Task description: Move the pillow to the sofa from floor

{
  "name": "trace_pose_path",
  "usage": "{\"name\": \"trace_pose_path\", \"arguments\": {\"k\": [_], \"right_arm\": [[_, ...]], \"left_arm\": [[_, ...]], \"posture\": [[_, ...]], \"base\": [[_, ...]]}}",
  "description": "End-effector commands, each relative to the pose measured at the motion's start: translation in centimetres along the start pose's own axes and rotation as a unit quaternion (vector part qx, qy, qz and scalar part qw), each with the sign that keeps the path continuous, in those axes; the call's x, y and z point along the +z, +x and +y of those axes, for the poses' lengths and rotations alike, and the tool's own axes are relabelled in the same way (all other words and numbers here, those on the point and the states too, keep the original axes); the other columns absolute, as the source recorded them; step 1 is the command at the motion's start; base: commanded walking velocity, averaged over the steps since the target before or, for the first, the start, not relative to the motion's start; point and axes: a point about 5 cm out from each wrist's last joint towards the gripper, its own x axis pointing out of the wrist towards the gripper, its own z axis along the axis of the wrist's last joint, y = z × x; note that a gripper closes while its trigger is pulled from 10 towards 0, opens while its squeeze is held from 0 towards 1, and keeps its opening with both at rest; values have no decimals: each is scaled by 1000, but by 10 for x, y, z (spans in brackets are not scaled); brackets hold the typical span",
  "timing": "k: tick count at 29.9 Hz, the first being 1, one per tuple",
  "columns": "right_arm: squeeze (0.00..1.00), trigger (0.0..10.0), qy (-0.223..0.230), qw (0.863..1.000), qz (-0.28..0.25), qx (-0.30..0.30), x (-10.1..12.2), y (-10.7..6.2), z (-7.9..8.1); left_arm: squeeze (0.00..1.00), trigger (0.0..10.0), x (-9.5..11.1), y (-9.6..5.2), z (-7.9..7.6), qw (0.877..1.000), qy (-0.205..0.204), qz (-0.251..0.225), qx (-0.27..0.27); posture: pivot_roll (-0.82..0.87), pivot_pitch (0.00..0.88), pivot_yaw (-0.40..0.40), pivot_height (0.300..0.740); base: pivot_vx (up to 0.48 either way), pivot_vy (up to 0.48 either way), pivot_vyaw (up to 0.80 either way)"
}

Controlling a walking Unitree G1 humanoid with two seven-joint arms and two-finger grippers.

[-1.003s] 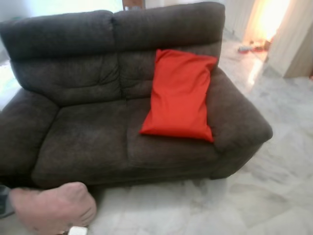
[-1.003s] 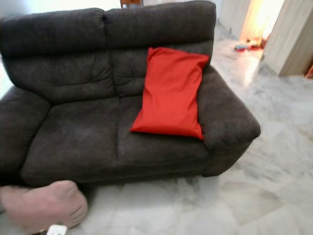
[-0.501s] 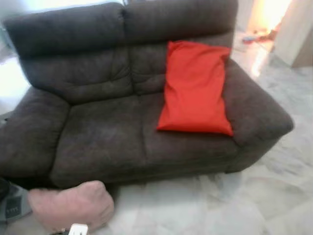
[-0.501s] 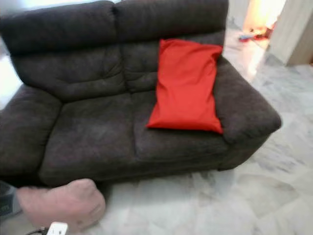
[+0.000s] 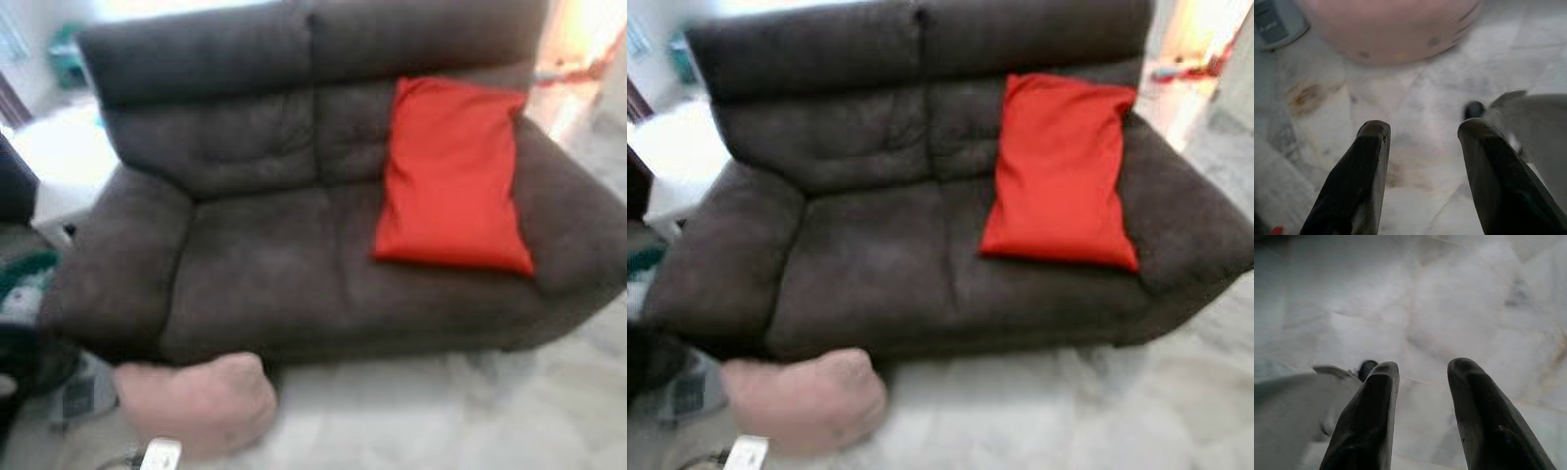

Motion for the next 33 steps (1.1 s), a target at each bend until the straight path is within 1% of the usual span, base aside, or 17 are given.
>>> {"name": "trace_pose_path", "arguments": {"k": [1,7,9,27,33], "right_arm": [[0,10000,4,1000,1,6,-1,1,4],[0,10000,4,1000,2,9,-2,1,4],[0,10000,3,1000,2,9,-2,0,4],[0,10000,3,1000,2,10,-2,1,6],[0,10000,1,1000,5,11,-2,1,5]], "left_arm": [[0,10000,-4,-2,8,1000,0,7,9],[0,10000,-4,-2,7,1000,0,8,8],[0,10000,-4,-2,7,1000,0,8,8],[0,10000,-4,-2,8,1000,5,6,5],[0,10000,-3,-2,7,1000,1,-3,14]], "posture": [[-35,42,54,740],[-34,40,53,740],[-35,37,53,740],[-34,15,57,740],[13,22,29,740]], "base": [[-240,356,0],[-241,356,0],[0,360,0],[-250,354,0],[-253,325,0]]}}
